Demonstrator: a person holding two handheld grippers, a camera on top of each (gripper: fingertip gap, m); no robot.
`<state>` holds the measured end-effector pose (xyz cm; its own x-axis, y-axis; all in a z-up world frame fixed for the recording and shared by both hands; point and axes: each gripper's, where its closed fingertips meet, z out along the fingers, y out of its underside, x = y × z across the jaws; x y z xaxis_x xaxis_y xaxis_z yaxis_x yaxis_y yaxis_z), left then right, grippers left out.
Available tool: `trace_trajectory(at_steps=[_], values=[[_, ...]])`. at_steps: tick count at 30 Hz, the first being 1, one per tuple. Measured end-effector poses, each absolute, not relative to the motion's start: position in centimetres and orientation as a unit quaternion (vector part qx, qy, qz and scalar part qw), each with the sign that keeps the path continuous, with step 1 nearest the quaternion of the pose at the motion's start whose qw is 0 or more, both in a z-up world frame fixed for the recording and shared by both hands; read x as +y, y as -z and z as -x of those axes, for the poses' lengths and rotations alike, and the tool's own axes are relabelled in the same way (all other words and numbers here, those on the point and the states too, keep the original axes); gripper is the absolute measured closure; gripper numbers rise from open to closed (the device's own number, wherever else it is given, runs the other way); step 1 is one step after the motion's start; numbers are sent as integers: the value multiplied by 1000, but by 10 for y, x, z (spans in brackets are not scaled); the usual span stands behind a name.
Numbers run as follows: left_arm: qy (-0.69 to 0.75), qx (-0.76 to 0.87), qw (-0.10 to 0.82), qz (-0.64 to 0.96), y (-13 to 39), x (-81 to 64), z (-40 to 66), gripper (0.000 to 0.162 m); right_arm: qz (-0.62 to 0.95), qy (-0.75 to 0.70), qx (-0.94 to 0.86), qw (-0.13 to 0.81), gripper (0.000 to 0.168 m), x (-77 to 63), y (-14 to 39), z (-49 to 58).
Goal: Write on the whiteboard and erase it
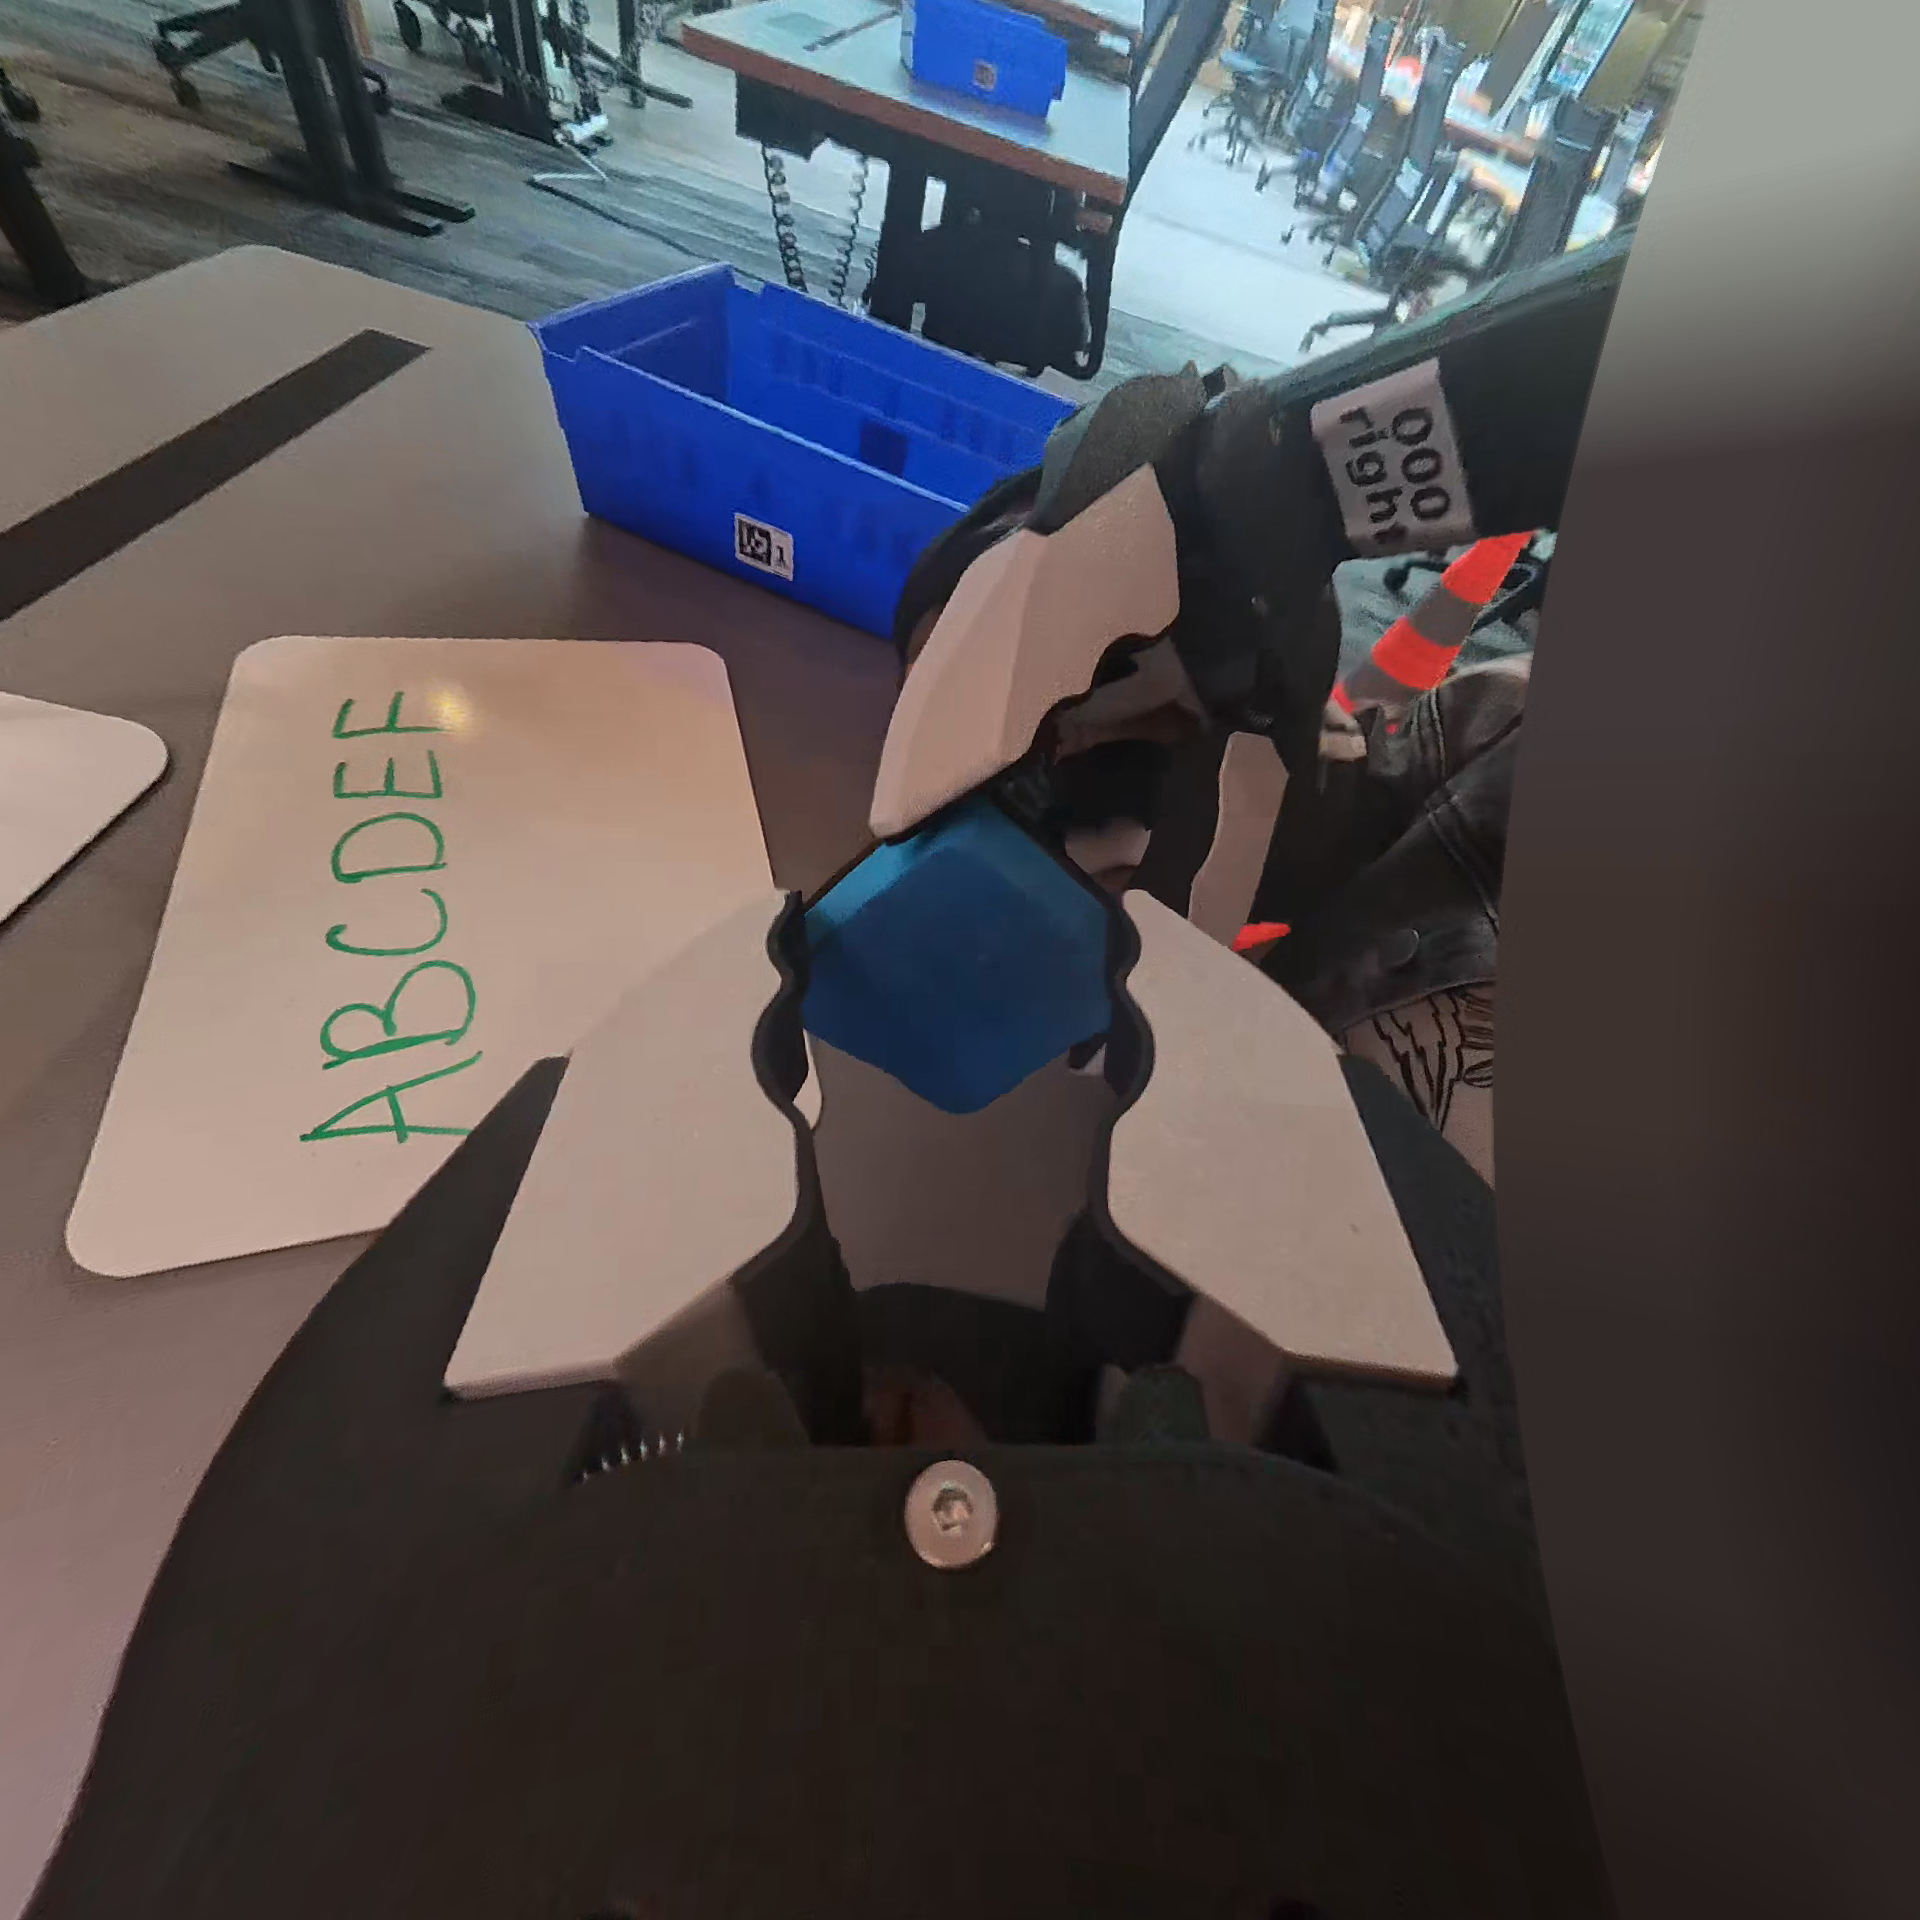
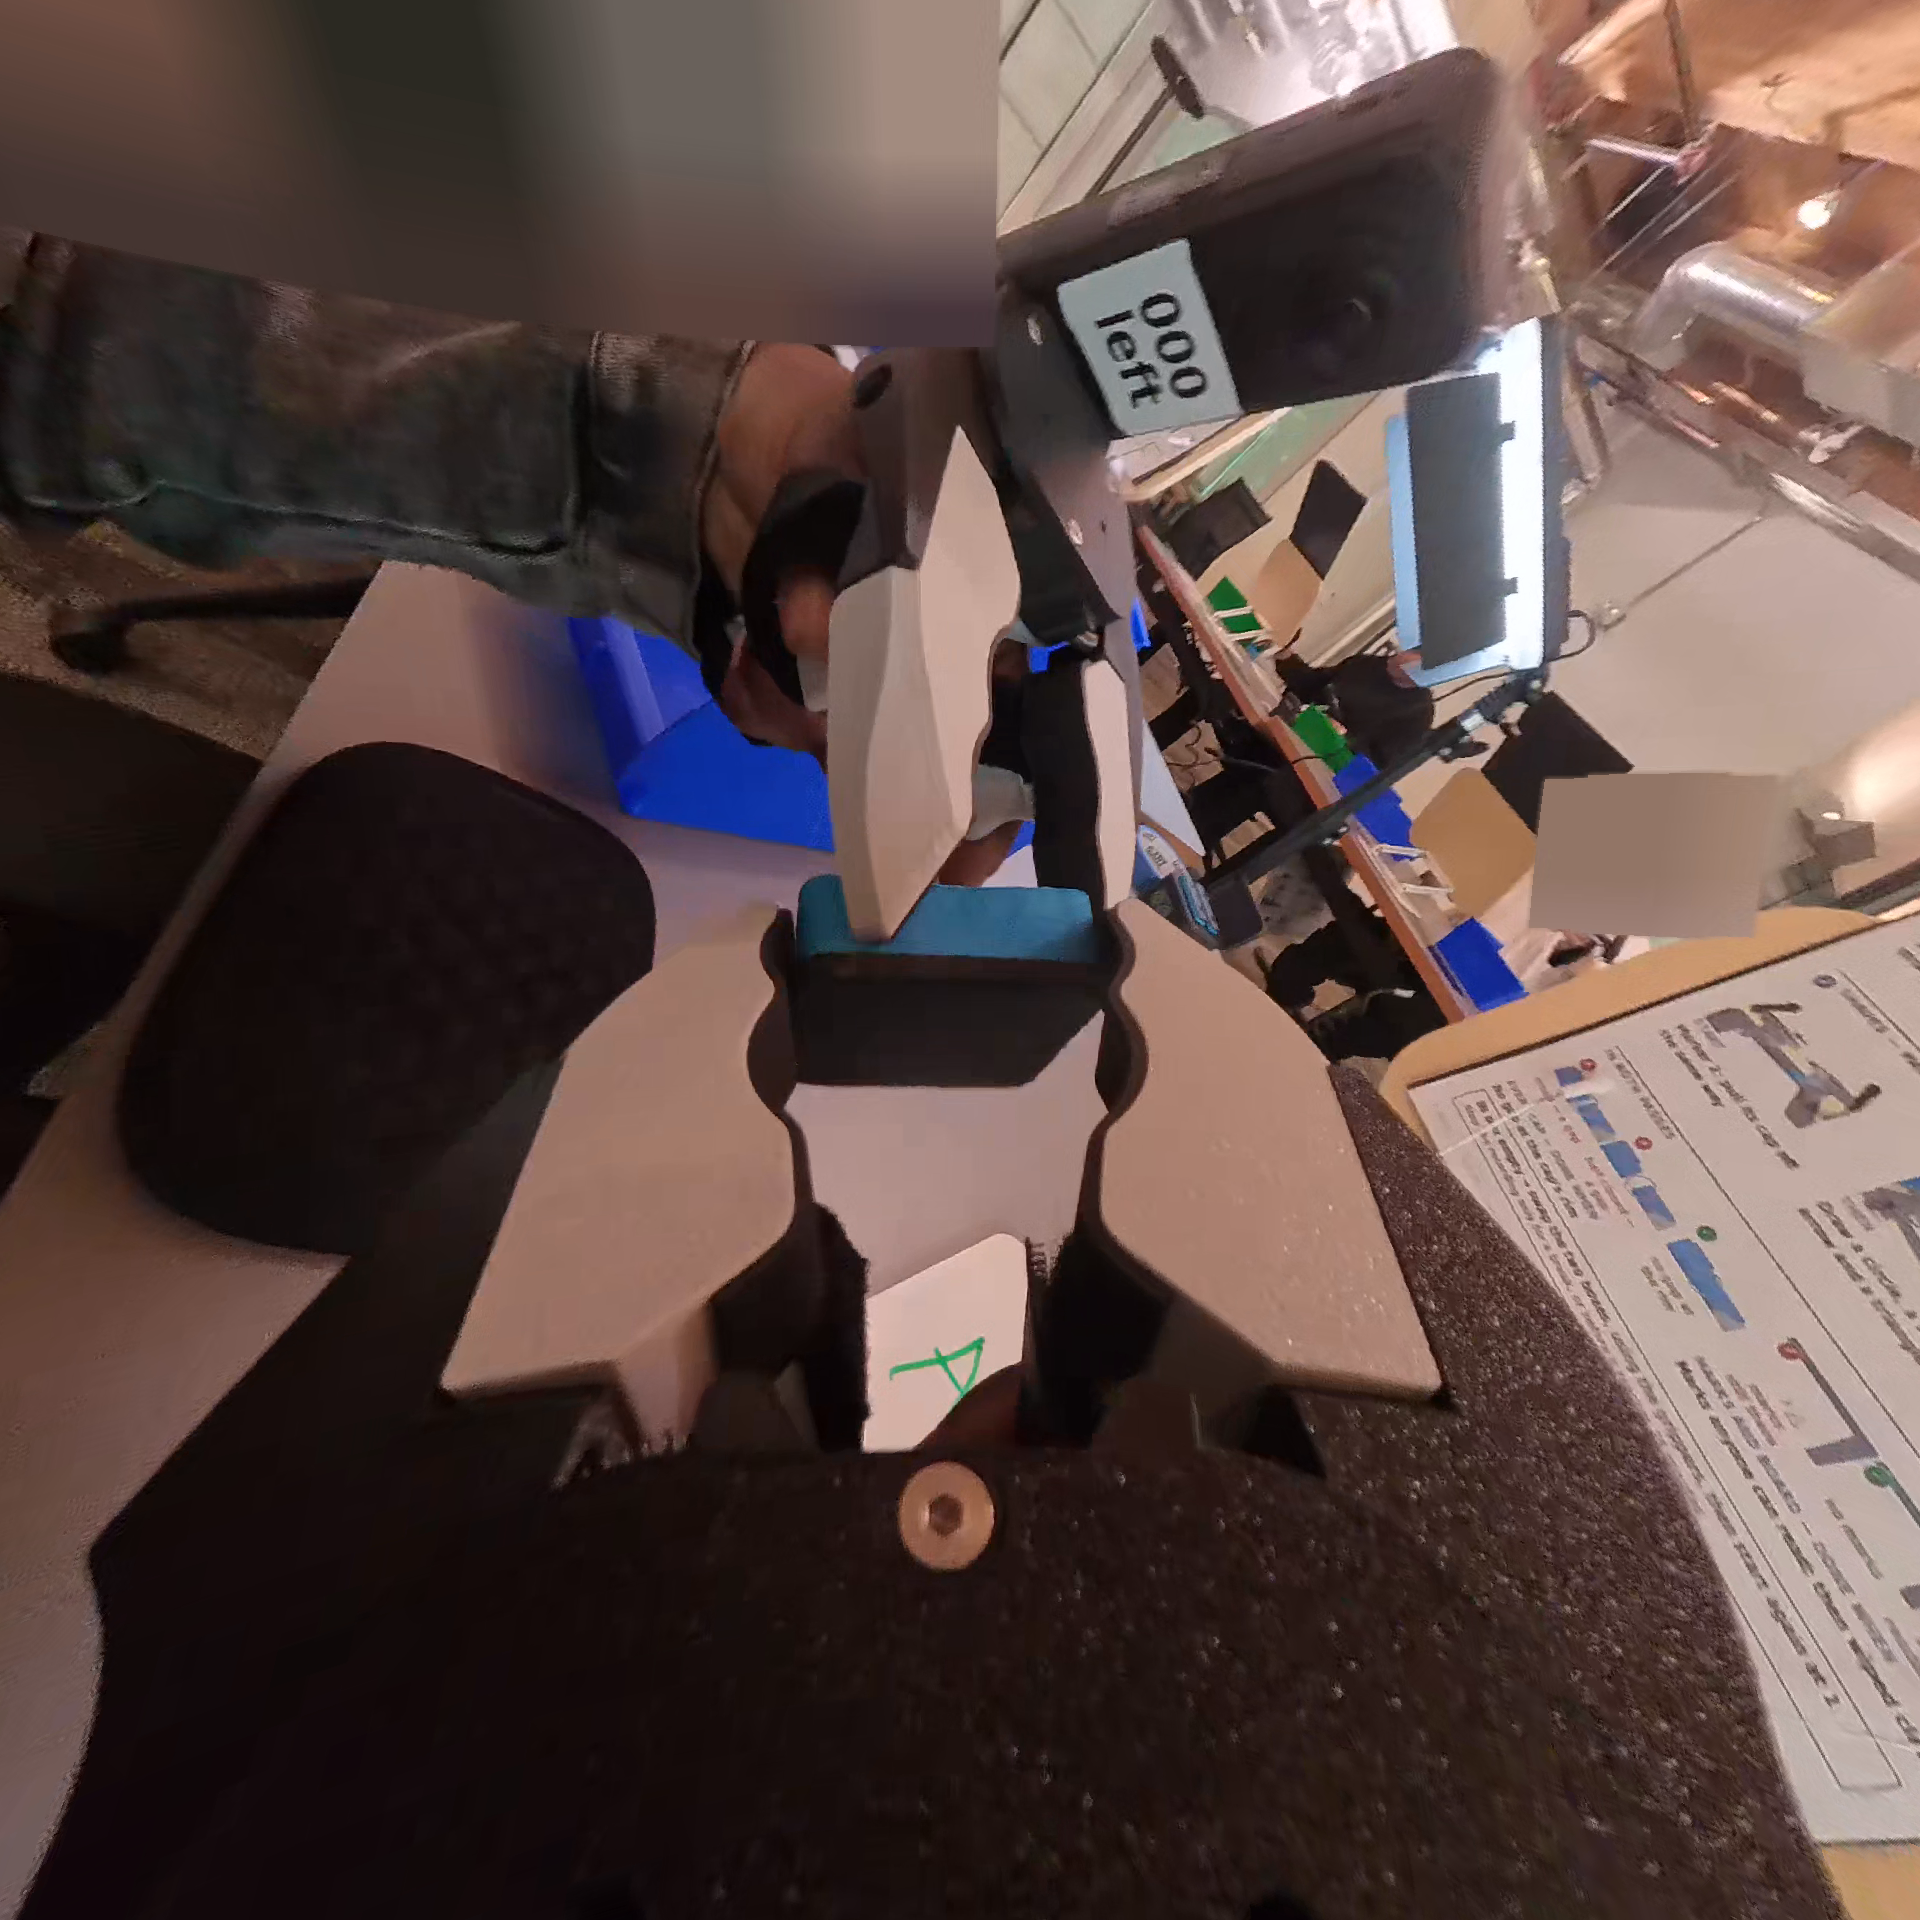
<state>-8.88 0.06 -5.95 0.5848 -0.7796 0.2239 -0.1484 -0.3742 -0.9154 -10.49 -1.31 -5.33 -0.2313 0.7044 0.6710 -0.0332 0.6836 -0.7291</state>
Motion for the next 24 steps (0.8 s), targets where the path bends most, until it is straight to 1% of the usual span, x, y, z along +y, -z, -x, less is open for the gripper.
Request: trace_trajectory(at_steps=[1,2,3,5,7,10,11,12,13,14,16,18,20,22,24], values=[[350,293,481,749,54,2,90,107,232,-335,-701,586,112,-9,49,100],[365,271,500,737,47,5,94,101,225,-361,-677,601,113,-4,40,92],[387,237,525,720,40,8,99,96,212,-403,-646,613,113,-2,29,81],[469,156,551,672,32,14,103,94,178,-503,-575,620,113,2,5,56],[581,110,514,621,35,11,91,94,147,-555,-540,616,113,4,-4,40],[703,81,450,545,37,6,65,93,120,-568,-543,607,113,0,3,35],[724,76,435,530,36,7,58,97,115,-569,-547,602,113,-2,6,35],[730,77,427,528,38,8,51,105,112,-570,-550,600,113,-3,10,35],[729,88,423,531,42,8,44,124,111,-570,-553,598,113,-4,13,35],[734,103,425,520,40,5,41,139,115,-567,-556,597,113,-2,16,34],[696,88,446,556,48,15,45,140,158,-531,-588,589,113,12,31,38],[602,91,471,638,72,29,53,141,239,-455,-664,543,112,32,63,45],[512,100,475,709,95,38,64,140,311,-360,-726,496,98,48,90,48],[447,107,475,751,111,45,72,141,320,-281,-768,478,103,52,102,50],[431,110,468,764,117,49,72,141,312,-226,-788,480,105,53,107,56]])
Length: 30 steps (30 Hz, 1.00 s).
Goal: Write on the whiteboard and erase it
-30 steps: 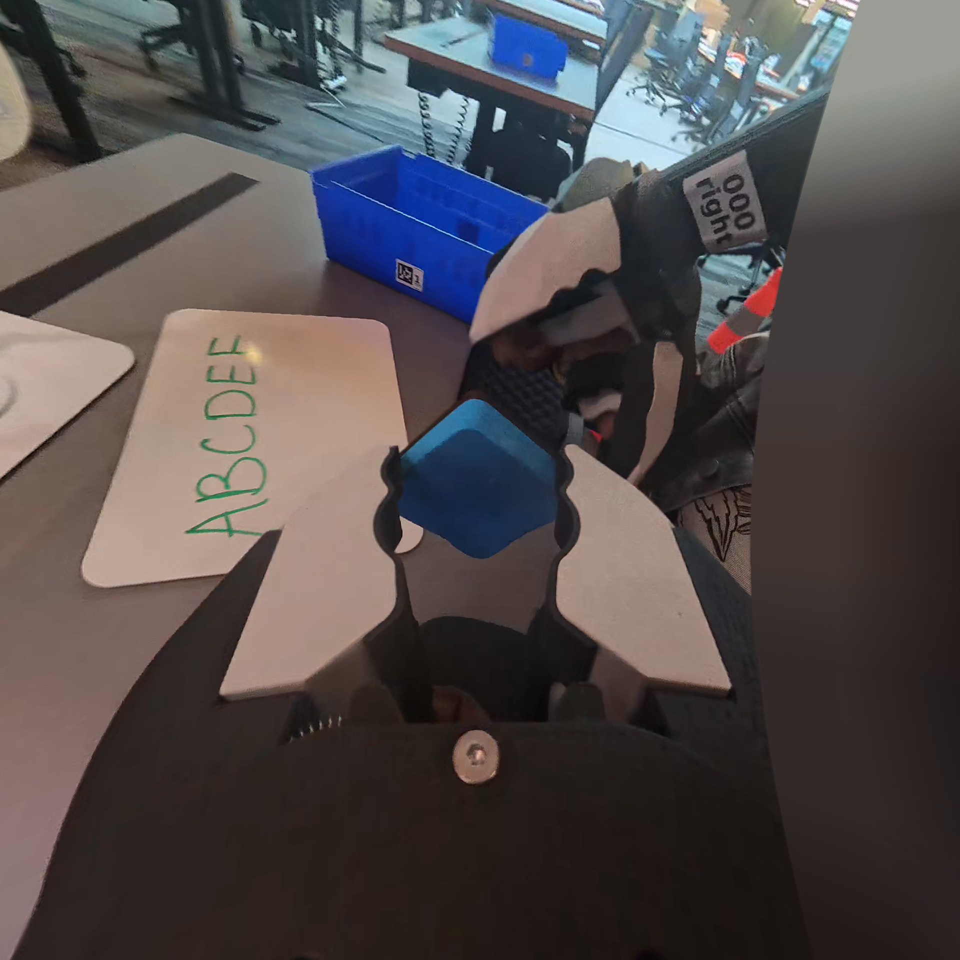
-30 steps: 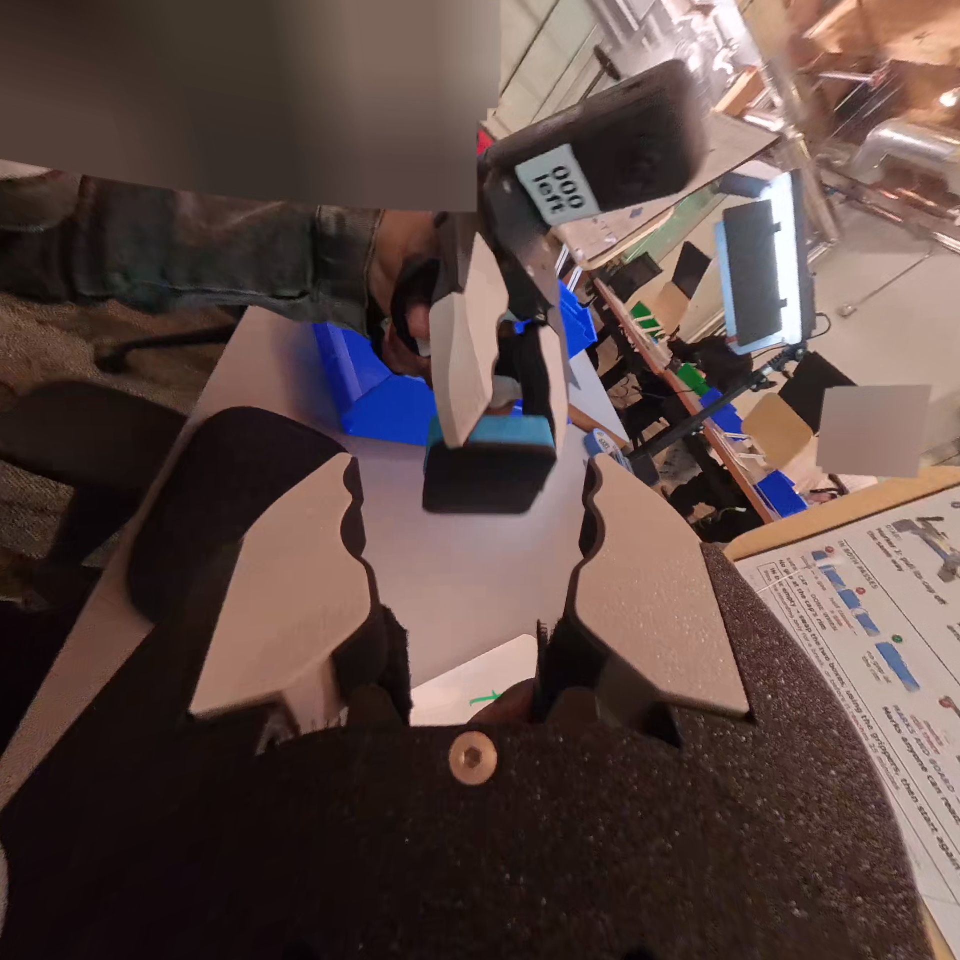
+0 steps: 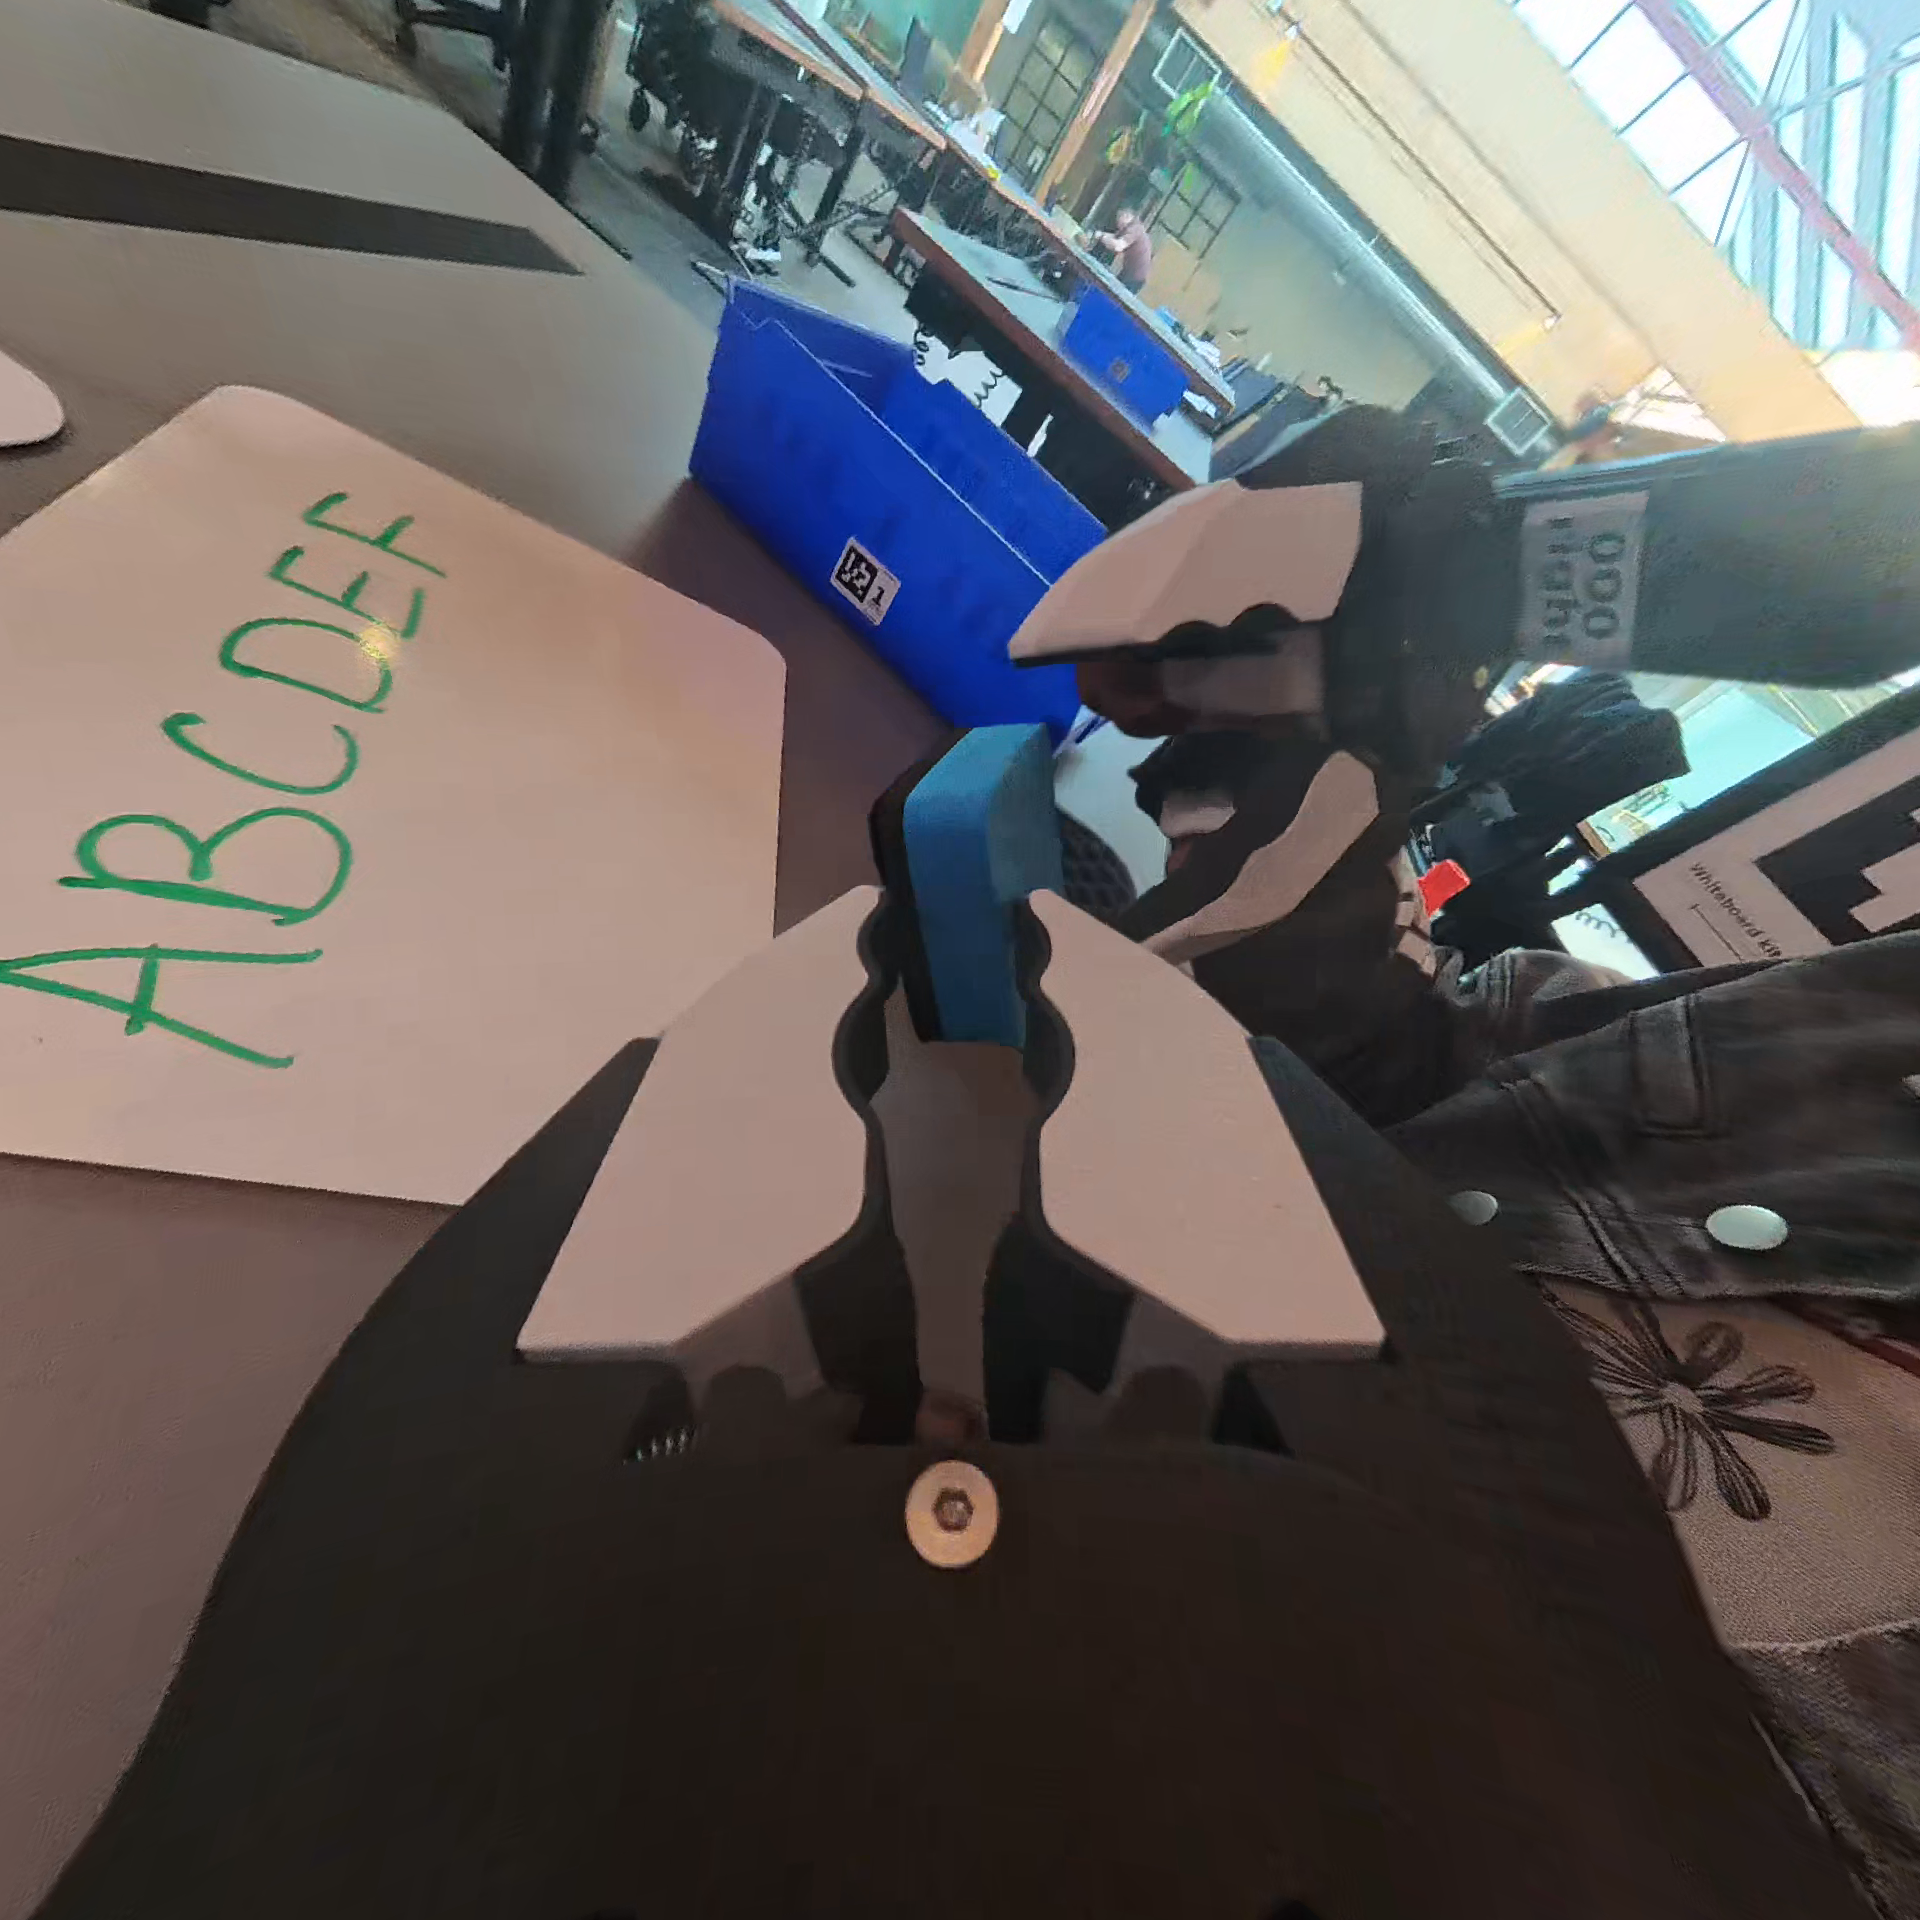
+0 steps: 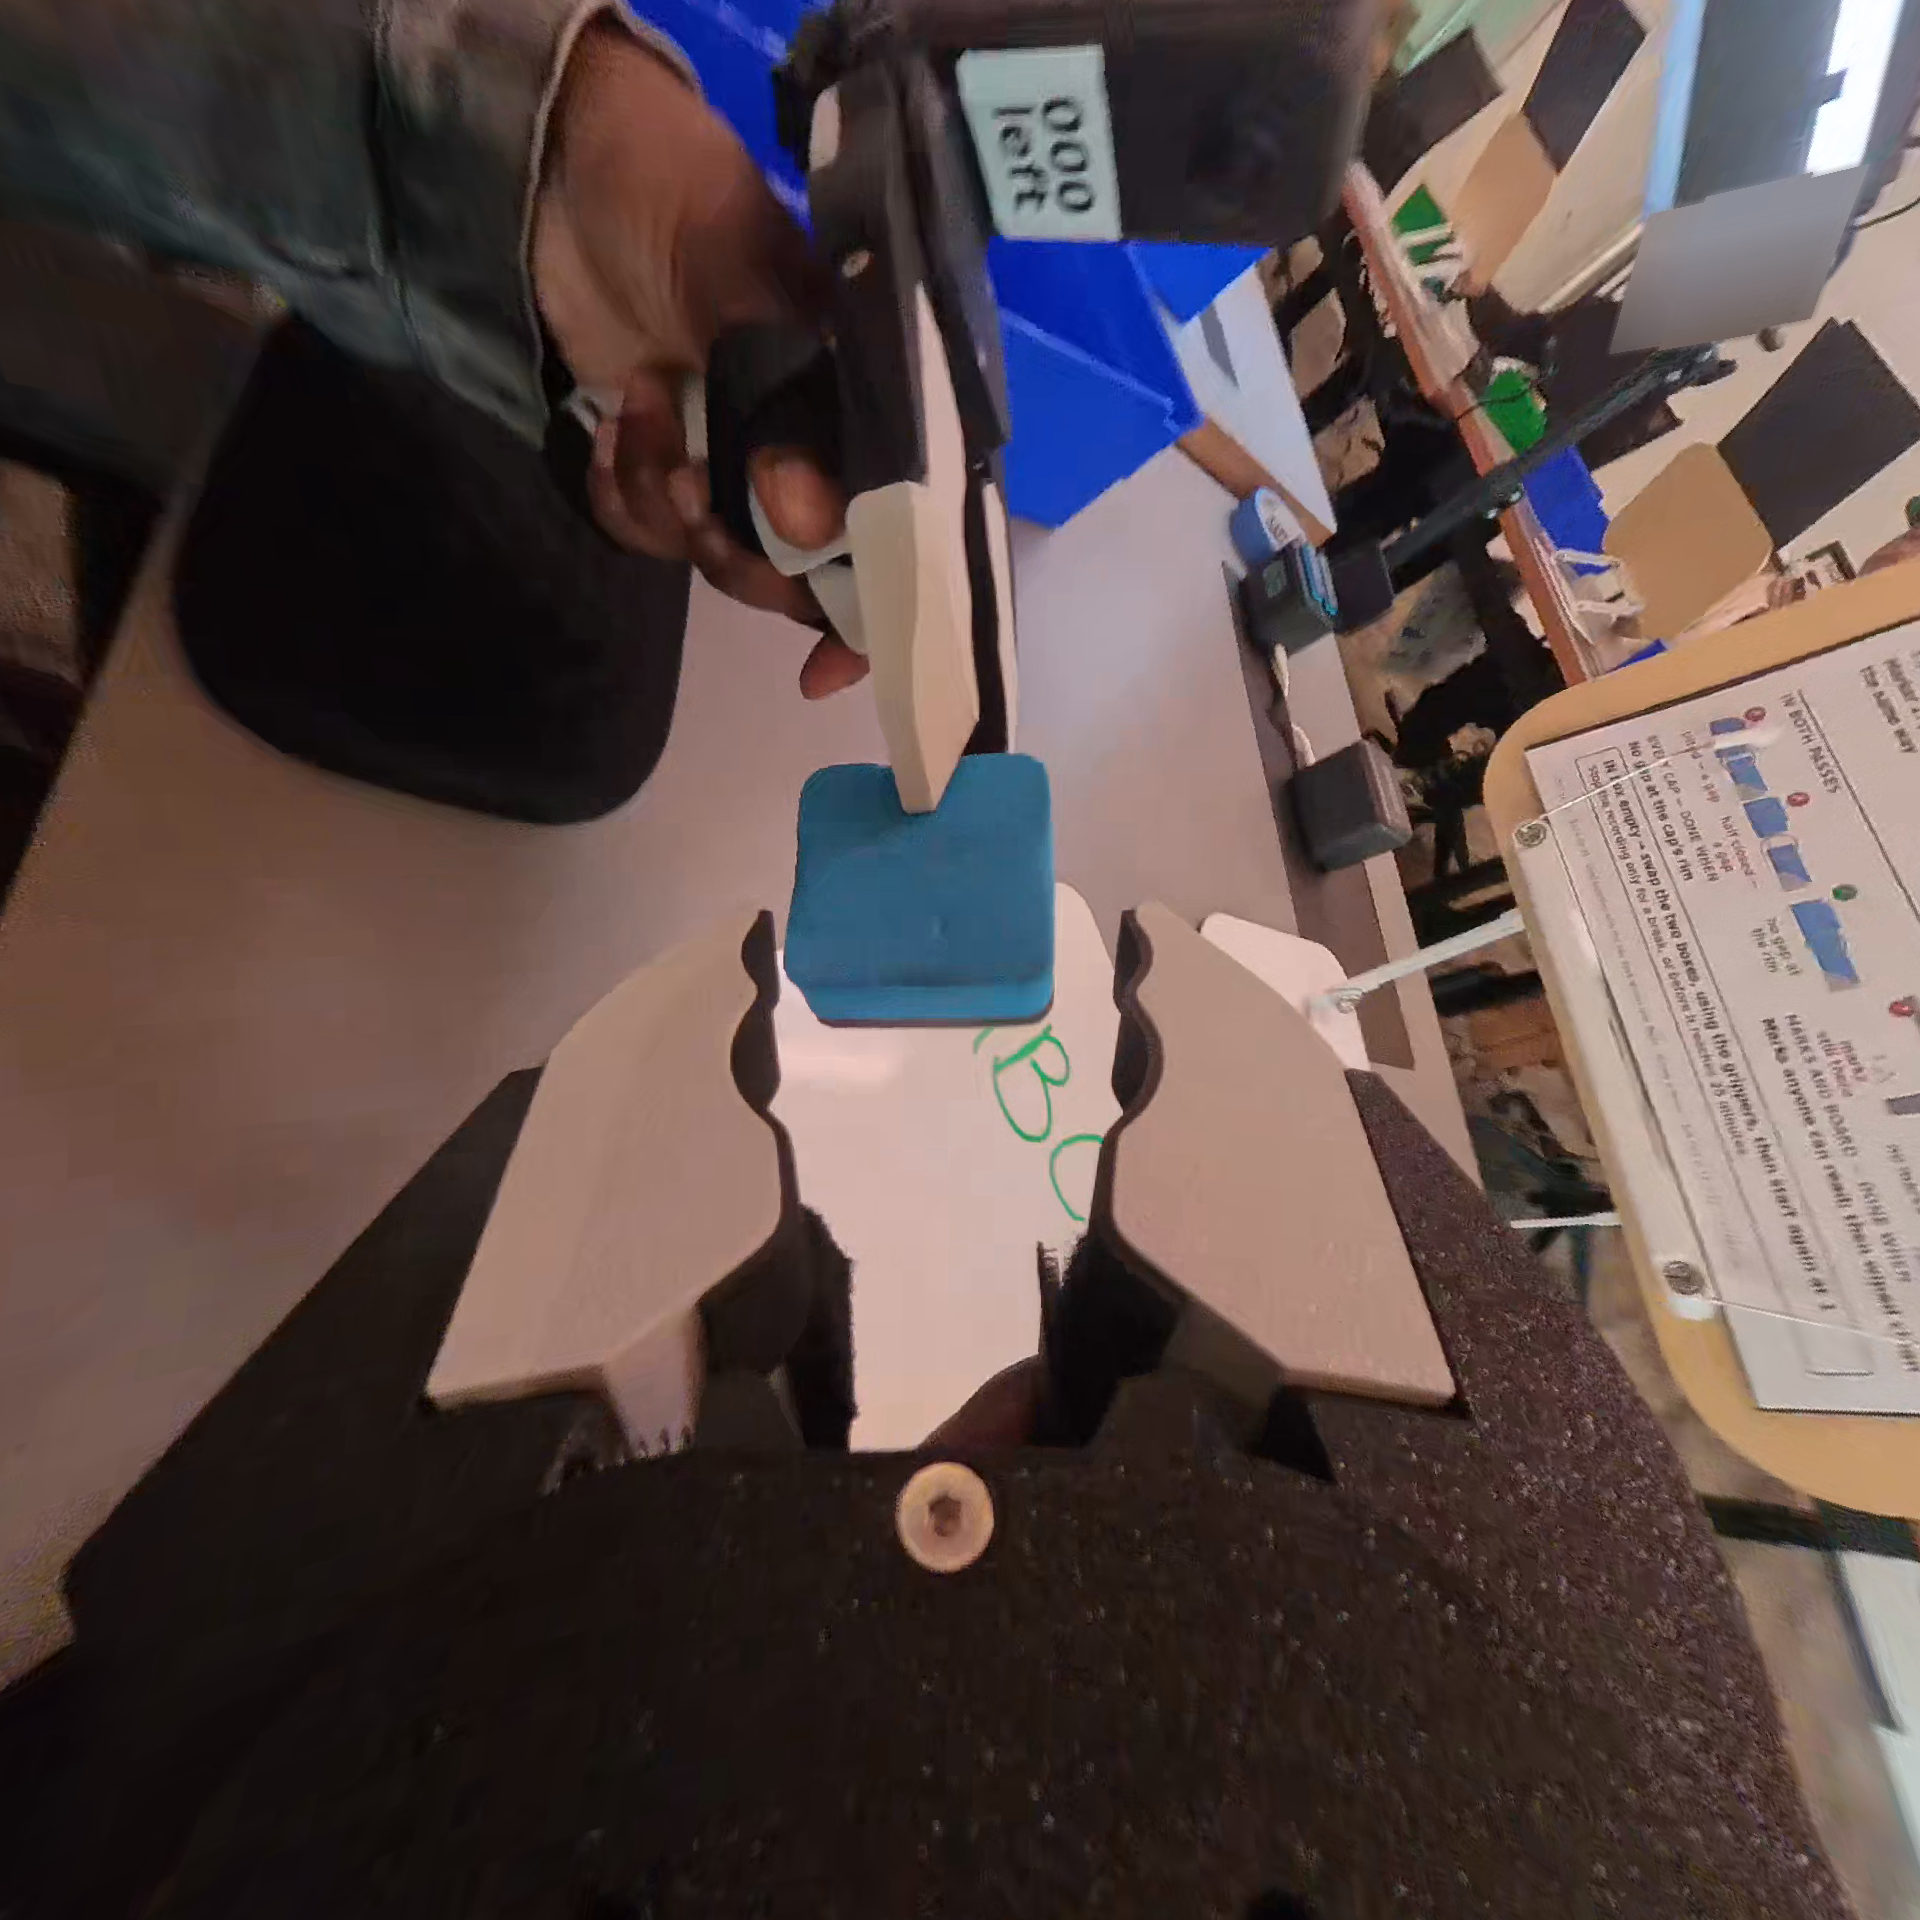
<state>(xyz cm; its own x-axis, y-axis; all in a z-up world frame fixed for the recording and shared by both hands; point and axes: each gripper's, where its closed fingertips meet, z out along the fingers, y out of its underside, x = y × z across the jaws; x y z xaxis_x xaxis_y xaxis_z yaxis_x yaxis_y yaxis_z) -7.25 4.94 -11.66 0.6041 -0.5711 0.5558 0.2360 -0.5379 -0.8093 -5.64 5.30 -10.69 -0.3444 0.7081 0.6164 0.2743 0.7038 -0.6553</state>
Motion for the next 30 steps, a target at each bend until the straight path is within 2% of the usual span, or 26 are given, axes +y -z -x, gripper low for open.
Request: trace_trajectory(at_steps=[3,8,10,12,14,15,17,19,21,23,26,28,30], values=[[438,108,463,763,119,53,70,141,315,-187,-803,470,104,55,117,66],[432,115,460,767,123,60,78,140,334,-188,-792,475,114,64,128,76],[301,133,463,823,141,80,115,130,400,-212,-770,450,114,87,139,81],[51,121,462,877,168,112,195,111,473,-243,-747,399,114,114,163,89],[-20,130,425,895,188,131,229,111,520,-273,-733,343,114,130,189,100],[7,127,406,905,200,138,226,115,532,-281,-733,318,114,133,200,107],[90,136,384,909,220,146,204,135,539,-295,-735,288,114,136,214,121],[115,146,350,918,241,144,194,153,544,-296,-741,261,114,136,226,130],[118,164,335,920,249,139,191,161,552,-277,-756,219,113,136,242,130],[119,172,324,923,250,136,192,161,552,-269,-761,206,98,135,245,132],[127,173,335,917,250,137,191,161,540,-267,-770,208,104,130,239,135],[128,175,338,916,250,137,191,161,541,-247,-777,206,114,132,241,134],[122,182,337,916,250,135,191,161,538,-240,-782,202,115,134,241,137]])
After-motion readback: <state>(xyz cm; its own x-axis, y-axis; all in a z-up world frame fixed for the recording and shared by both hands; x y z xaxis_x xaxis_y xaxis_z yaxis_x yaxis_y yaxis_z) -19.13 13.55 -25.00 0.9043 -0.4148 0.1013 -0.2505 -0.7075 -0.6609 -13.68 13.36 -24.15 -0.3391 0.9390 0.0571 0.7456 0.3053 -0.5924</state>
